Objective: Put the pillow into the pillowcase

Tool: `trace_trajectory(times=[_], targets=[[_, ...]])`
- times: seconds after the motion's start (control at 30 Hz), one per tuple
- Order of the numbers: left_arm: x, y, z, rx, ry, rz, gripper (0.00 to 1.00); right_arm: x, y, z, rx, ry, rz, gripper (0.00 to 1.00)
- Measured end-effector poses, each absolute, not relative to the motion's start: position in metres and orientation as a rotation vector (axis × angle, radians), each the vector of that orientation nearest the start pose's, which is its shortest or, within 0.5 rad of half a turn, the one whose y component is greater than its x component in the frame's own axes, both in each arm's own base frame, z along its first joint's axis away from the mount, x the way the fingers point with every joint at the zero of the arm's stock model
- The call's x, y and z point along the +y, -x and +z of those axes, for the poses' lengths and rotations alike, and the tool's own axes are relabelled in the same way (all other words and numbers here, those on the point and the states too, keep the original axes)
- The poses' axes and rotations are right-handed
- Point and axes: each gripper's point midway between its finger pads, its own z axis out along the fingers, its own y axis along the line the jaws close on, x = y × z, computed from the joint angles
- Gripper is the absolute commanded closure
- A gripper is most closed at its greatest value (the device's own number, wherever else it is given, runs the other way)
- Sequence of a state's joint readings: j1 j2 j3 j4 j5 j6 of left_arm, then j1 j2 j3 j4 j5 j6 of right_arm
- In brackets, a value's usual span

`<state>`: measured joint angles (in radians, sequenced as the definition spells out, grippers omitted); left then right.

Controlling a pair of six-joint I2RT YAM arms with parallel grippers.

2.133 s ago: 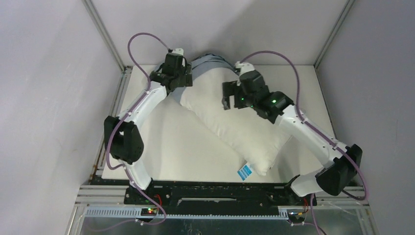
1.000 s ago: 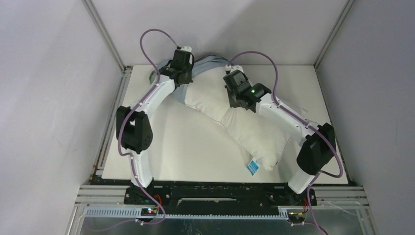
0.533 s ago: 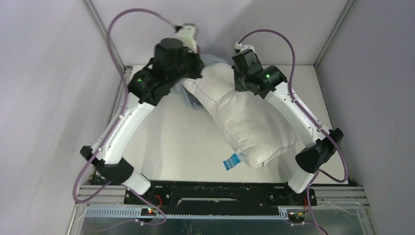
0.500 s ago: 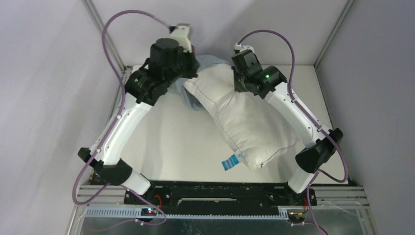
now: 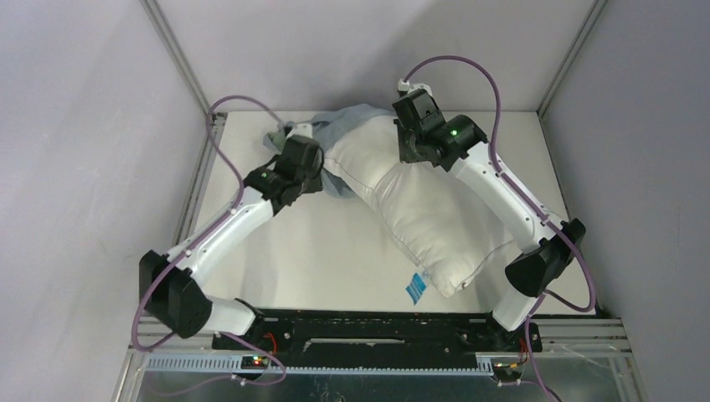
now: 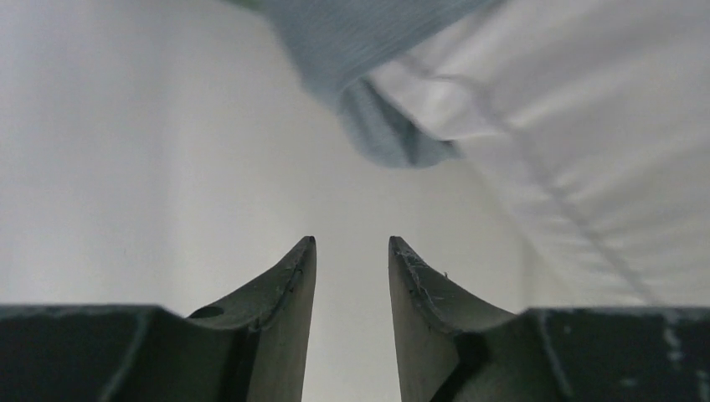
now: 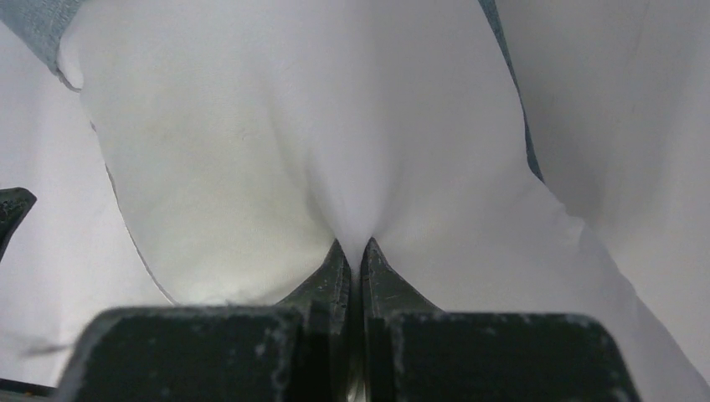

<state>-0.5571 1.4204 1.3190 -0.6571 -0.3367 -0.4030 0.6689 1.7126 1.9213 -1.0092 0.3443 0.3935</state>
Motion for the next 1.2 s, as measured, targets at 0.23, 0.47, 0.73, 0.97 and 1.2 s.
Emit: trace_trajectory(times=[0.23, 0.47, 0.73, 0.97, 1.2], targets=[[-0.127, -0.354, 0.173, 2.172, 0.243, -0.086, 0.41, 0.233, -0.361, 0.282, 2.311, 0.162, 0.138, 1.0], [-0.143, -0.393, 0.16, 2.05, 0.338, -0.179, 0.38, 0.235, -0.358, 0.29, 2.306, 0.157, 0.168, 1.0], [-0.138, -0.414, 0.131, 2.034, 0.416, -0.114, 0.37, 0.235, -0.354, 0.311, 2.277, 0.152, 0.211, 1.0], [-0.139, -0.429, 0.149, 1.94, 0.453, -0.148, 0.43, 0.226, -0.34, 0.34, 2.231, 0.135, 0.267, 1.0], [-0.138, -0.442, 0.169, 1.89, 0.419, -0.169, 1.0, 0.216, -0.332, 0.366, 2.192, 0.12, 0.289, 1.0]])
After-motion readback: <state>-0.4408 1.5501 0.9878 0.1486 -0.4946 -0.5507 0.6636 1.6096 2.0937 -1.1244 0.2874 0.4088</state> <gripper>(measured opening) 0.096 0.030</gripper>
